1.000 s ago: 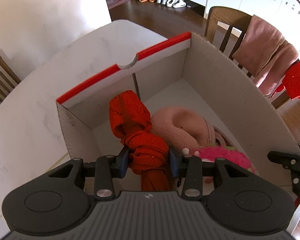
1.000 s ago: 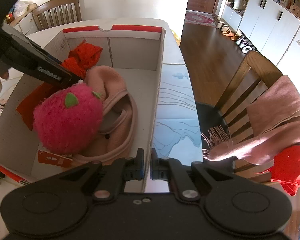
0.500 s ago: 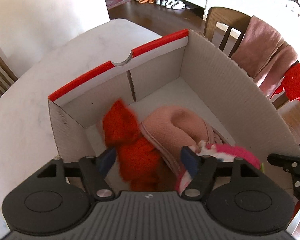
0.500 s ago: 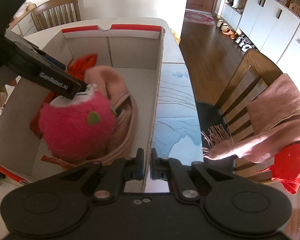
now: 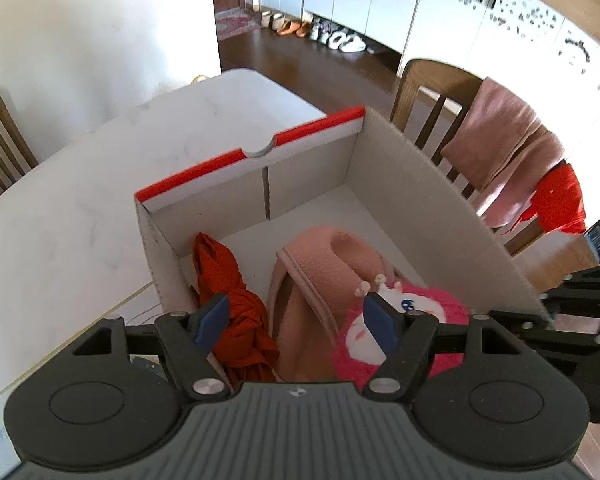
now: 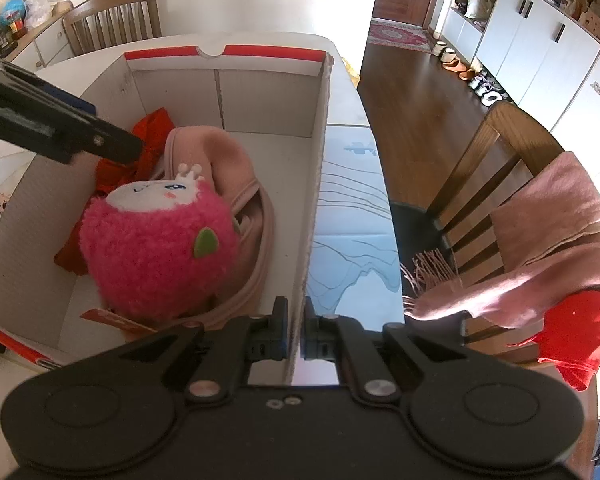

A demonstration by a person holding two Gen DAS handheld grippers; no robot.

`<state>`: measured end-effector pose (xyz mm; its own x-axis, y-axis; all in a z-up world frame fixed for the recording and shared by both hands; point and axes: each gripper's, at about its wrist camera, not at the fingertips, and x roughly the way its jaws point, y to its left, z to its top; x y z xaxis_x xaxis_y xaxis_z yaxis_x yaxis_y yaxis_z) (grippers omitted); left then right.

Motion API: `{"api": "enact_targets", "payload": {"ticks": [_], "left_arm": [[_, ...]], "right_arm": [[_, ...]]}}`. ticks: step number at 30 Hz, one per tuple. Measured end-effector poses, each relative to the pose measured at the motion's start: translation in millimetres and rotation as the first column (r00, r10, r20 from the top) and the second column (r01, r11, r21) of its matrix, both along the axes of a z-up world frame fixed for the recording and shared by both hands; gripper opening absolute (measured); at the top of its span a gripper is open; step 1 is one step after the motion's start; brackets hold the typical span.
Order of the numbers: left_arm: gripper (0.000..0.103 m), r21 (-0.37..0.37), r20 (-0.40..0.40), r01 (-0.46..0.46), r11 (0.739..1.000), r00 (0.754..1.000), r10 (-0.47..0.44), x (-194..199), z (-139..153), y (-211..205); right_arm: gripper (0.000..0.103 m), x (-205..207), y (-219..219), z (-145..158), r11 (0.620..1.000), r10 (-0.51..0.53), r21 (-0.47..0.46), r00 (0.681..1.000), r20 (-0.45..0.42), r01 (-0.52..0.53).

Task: Organize objects
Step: 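Move the left gripper back to the table and grasp the printed paper bag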

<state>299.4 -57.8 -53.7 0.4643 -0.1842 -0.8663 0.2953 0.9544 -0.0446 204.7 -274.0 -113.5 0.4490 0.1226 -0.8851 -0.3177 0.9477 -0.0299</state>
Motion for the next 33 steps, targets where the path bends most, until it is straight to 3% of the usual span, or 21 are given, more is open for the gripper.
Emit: {"api": "enact_targets", "payload": {"ticks": [20,27,33], "left_arm": [[0.073,-0.115,0.110,-0.046,0.992,0.992,0.059,-68.5,60.6,58.1],[0.082,-0.129,0.119,-0.116,0.985,0.984,0.131,-94.4,62.1,98.1],[0.084,-0.122,0.087,-0.207,0.971,0.972,0.218,-114.8,45.5,130.5]], "right_arm": [[0.004,1.4,1.6,0.5,1.000,0.002,-0.023,1.000,-0.004,-0.002],[0.004,1.4,4.9,0.8,0.999,0.002,-0.036,1.000,-0.004,-0.002],[0.004,1.3,5.6,0.7,0.999,-0.002,-0.041,1.000,-0.005,0.002]]}}
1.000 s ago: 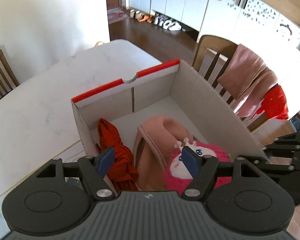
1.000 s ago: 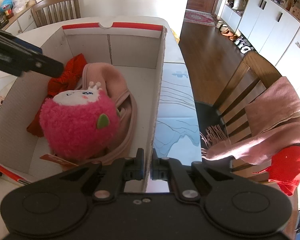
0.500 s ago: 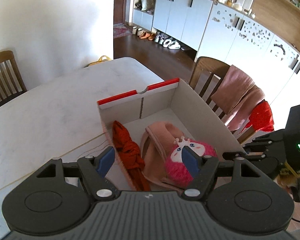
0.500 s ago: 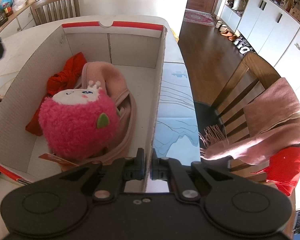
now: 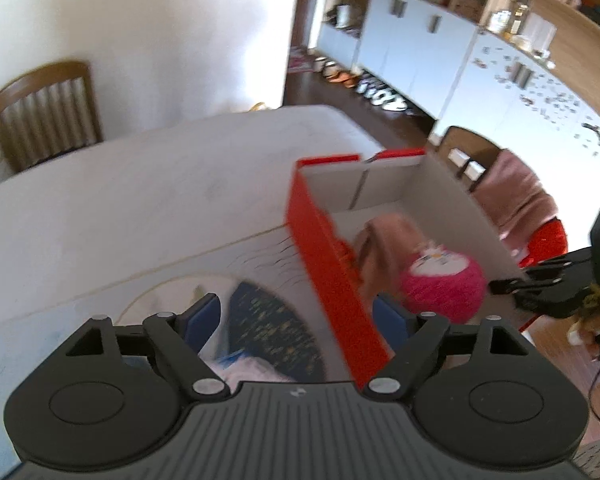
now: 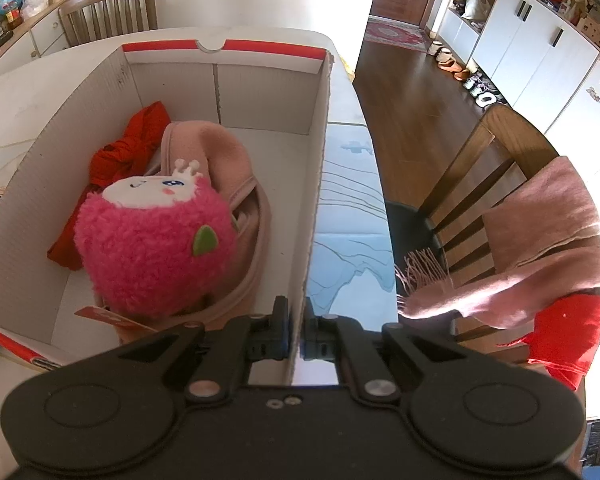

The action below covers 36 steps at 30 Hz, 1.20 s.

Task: Organize objects
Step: 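Move the left gripper back to the table and grasp the printed paper bag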

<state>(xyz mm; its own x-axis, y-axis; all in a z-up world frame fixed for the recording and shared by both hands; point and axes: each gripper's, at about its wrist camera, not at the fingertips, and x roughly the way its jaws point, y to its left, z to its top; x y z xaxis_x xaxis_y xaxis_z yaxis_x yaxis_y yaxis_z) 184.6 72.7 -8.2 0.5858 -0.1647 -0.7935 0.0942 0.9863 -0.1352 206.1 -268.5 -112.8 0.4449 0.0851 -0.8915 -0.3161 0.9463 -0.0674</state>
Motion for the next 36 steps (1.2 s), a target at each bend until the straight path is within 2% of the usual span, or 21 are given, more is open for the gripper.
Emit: {"api": "enact_targets", "payload": {"ticks": [4,6,7,11,17,23,27,29,31,33,36], "left_arm": [[0.087,-0.024,-0.028,-0.044,0.999,0.999,0.044,-10.6,-18.3,13.7],[0.100,-0.029,-0.046,-0.075,0.997,0.996,0.073,-14.5,-29.9,18.0],[0.101,-0.032,-0.053,-0.090,0.995,0.995,0.089,-16.1,-35.7,20.3],[0.102,-0.065,-0.108,-0.136,0.989,0.986,0.129,-16.8,-60.0,28.3],[0.102,-0.049,-0.173,-0.185,0.982,0.970,0.174,-14.4,-93.0,31.5],[0.102,-0.065,-0.171,-0.215,0.974,0.964,0.201,-14.8,-107.0,36.5],[0.100,-0.067,-0.166,-0.199,0.978,0.968,0.186,-15.5,-109.9,34.4],[0.095,-0.058,-0.167,-0.191,0.980,0.970,0.179,-16.2,-111.7,32.2],[0.085,-0.051,-0.172,-0.183,0.982,0.970,0.172,-16.9,-112.4,30.7],[0.071,-0.055,-0.179,-0.181,0.982,0.969,0.168,-17.4,-113.4,30.3],[0.059,-0.046,-0.185,-0.168,0.985,0.970,0.157,-18.0,-113.5,28.6]], "right_arm": [[0.005,-0.1,1.2,-0.3,1.000,0.000,-0.006,1.000,0.002,0.001],[0.005,0.1,1.5,-0.6,1.000,-0.002,-0.008,1.000,0.002,0.002],[0.005,0.1,1.8,-0.7,1.000,-0.002,-0.008,1.000,0.002,0.002],[0.005,-0.2,2.5,-0.6,1.000,-0.005,-0.012,1.000,0.003,0.005],[0.005,-0.9,2.1,-0.7,1.000,-0.009,-0.013,1.000,0.005,0.009],[0.005,-1.1,2.3,-0.6,1.000,-0.009,-0.016,1.000,0.007,0.009],[0.005,-0.9,2.3,-0.6,1.000,-0.010,-0.016,1.000,0.007,0.010],[0.005,-1.1,2.4,-0.7,1.000,-0.009,-0.017,1.000,0.008,0.009],[0.005,-1.0,2.4,-0.6,1.000,-0.009,-0.017,1.000,0.007,0.009],[0.005,-1.1,2.4,-0.7,1.000,-0.009,-0.017,1.000,0.008,0.009],[0.005,-1.0,2.4,-0.6,1.000,-0.010,-0.017,1.000,0.007,0.010]]}}
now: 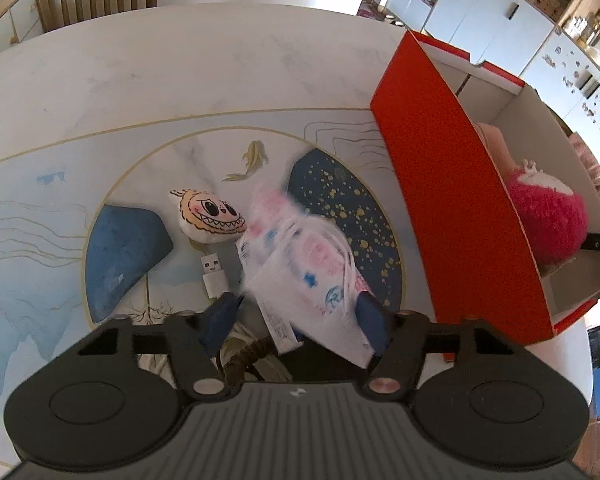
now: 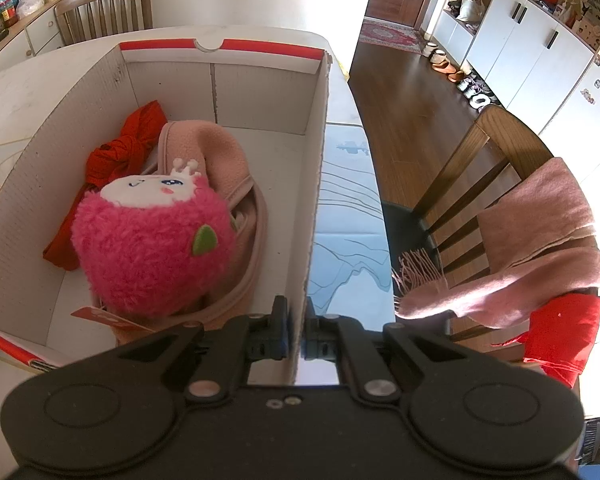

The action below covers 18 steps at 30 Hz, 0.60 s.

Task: Organize objects
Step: 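Move the left gripper back to the table and grasp the printed paper bag, then carry the printed paper bag into the box and open the left gripper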

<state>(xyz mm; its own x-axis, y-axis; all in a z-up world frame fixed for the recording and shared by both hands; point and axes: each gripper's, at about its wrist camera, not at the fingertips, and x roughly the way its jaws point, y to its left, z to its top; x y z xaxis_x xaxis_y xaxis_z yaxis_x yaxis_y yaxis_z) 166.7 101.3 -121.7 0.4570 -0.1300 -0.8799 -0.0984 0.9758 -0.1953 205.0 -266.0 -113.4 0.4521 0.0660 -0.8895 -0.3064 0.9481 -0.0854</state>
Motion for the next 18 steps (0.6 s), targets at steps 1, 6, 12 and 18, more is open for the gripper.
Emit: {"api": "enact_targets", "payload": {"ticks": [1,6,12,18], "left_arm": [[0.057,0.005,0.002,0.003,1.000,1.000,-0.003,-0.4,0.9,-0.3],[0.029,-0.008,0.026,0.002,1.000,1.000,-0.002,-2.2,9.6,1.3],[0.008,0.009,0.073,0.029,1.000,0.997,-0.030,-3.6,25.9,-1.4],[0.003,0.013,0.110,0.054,0.998,0.992,-0.055,-1.8,43.5,-2.9]], "right_arm": [[0.005,0.0,0.0,-0.1,1.000,0.000,0.000,1.000,0.000,0.000],[0.005,0.0,0.1,-0.2,1.000,0.001,-0.001,1.000,0.000,-0.001],[0.005,0.7,-0.8,0.3,1.000,0.004,-0.002,1.000,0.002,-0.004],[0.005,0.7,0.6,0.1,1.000,0.008,-0.005,1.000,0.003,-0.008]]}}
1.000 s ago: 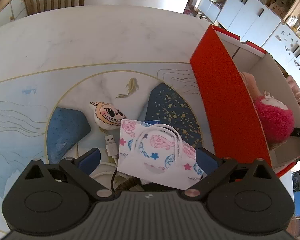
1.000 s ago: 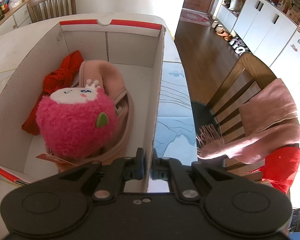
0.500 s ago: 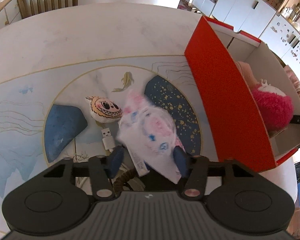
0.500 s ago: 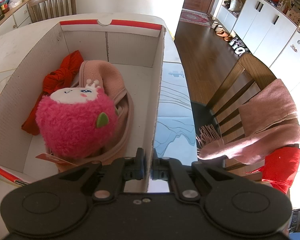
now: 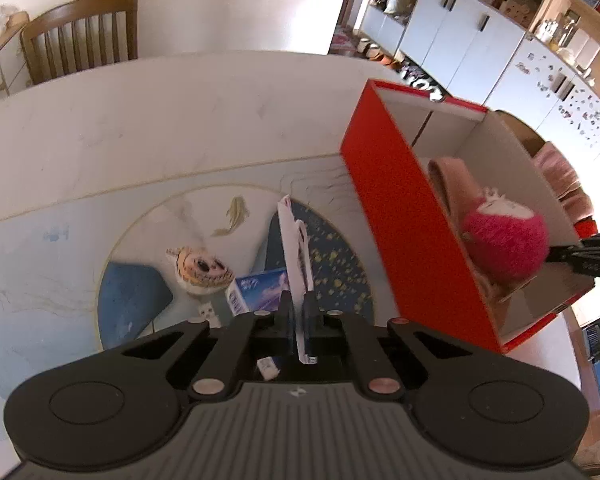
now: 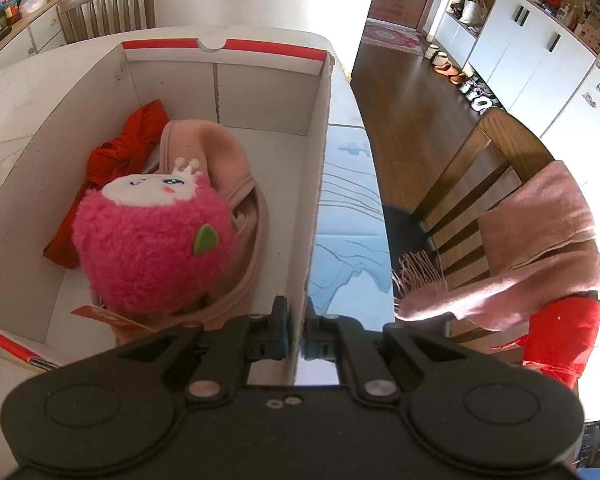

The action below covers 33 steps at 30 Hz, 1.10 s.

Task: Organize objects
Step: 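Carry the printed paper bag into the box and open the left gripper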

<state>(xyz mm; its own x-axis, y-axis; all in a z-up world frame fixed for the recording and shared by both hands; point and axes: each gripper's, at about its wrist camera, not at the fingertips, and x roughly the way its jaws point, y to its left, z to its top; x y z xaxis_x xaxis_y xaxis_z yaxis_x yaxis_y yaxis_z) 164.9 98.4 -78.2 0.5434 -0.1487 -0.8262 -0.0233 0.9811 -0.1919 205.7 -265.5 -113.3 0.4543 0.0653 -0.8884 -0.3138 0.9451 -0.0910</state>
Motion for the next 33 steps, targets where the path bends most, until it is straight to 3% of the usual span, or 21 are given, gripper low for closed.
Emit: {"api": "enact_targets", "payload": {"ticks": [13,18,33], "left_arm": [[0.003,-0.080,0.109,0.086,0.993,0.991,-0.078,11.8,64.1,-23.5],[0.003,-0.054,0.135,0.149,0.987,0.981,-0.141,30.7,77.7,-47.9],[0.003,0.015,0.123,0.272,0.962,0.955,-0.271,98.5,69.1,-117.4]], "right_arm": [[0.005,0.9,0.5,-0.6,1.000,0.000,0.002,1.000,0.001,0.000],[0.005,0.5,0.2,-0.4,1.000,0.001,0.005,1.000,0.001,-0.001],[0.004,0.9,1.3,0.2,1.000,0.008,0.011,1.000,-0.002,-0.008]]}}
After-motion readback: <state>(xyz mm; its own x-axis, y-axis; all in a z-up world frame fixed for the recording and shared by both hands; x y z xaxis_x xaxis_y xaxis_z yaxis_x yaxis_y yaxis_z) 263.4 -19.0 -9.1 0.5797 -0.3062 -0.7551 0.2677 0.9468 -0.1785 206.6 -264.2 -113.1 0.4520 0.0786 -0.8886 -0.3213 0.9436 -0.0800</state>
